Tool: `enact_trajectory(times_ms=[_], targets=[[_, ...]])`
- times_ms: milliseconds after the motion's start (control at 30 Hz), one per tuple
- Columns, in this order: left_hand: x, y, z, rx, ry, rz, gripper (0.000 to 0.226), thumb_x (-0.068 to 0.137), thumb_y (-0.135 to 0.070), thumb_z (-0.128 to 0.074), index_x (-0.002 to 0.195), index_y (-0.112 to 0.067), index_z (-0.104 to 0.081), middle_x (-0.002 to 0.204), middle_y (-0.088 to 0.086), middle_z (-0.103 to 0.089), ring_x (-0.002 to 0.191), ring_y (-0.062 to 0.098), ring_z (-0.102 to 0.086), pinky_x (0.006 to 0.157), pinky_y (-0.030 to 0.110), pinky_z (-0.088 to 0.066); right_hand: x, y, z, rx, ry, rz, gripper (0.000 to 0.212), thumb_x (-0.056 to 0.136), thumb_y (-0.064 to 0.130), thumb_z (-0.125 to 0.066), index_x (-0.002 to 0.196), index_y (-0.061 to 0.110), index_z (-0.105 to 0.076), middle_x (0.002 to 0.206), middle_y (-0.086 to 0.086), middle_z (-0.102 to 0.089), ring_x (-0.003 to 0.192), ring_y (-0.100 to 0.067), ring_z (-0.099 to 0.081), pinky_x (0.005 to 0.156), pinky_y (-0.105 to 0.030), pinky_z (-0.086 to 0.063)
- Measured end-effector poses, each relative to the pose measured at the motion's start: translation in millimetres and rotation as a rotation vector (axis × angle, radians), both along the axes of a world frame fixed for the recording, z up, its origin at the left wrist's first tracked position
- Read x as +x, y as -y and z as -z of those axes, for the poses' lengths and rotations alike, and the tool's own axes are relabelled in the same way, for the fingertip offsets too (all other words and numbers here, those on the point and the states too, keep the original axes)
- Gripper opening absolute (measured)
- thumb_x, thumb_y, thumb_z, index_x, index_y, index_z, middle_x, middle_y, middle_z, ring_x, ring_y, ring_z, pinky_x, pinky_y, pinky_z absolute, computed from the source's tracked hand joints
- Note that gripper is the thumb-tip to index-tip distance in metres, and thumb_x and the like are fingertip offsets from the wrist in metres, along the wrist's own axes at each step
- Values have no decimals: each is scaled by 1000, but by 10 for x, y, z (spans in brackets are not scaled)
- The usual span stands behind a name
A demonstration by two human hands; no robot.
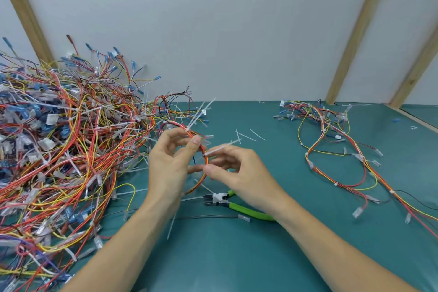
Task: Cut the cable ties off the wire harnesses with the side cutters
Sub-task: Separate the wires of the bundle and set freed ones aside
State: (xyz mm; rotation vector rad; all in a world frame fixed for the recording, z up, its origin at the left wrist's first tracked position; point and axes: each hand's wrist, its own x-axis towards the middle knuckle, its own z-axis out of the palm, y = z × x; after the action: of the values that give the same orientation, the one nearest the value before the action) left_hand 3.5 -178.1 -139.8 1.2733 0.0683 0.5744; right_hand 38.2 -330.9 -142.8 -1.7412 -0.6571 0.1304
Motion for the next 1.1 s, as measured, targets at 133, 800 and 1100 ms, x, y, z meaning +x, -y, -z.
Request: enact_trajectory(times_ms=[133,800,1100], targets=[[0,36,3,72,-6,51,19,89,-10,-71,107,-8,-65,81,-4,-68,76,8,-68,56,27,-58,-8,8,-25,58,-14,106,8,90,23,-79,83,21,-78,72,4,-76,63,-7,-69,56,-12,-46],[-21,12,139,942,-115,149,9,95,-37,-66,90,-33,-72,66,-11,-67,56,8,-54,56,24,-42,375,341,-164,371,-440,334,16,105,23,-55,103,20,-71,84,6,-69,74,-8,-60,58,-22,-42],[-17,-18,39,625,-39,-106,16,95,-23,-68,83,-31,-75,66,0,-66,37,19,-53,42,24,-45,233,180,-157,173,-406,342,23,95,13,-69,116,10,-59,96,-5,-71,62,-10,-63,45,-24,-49]])
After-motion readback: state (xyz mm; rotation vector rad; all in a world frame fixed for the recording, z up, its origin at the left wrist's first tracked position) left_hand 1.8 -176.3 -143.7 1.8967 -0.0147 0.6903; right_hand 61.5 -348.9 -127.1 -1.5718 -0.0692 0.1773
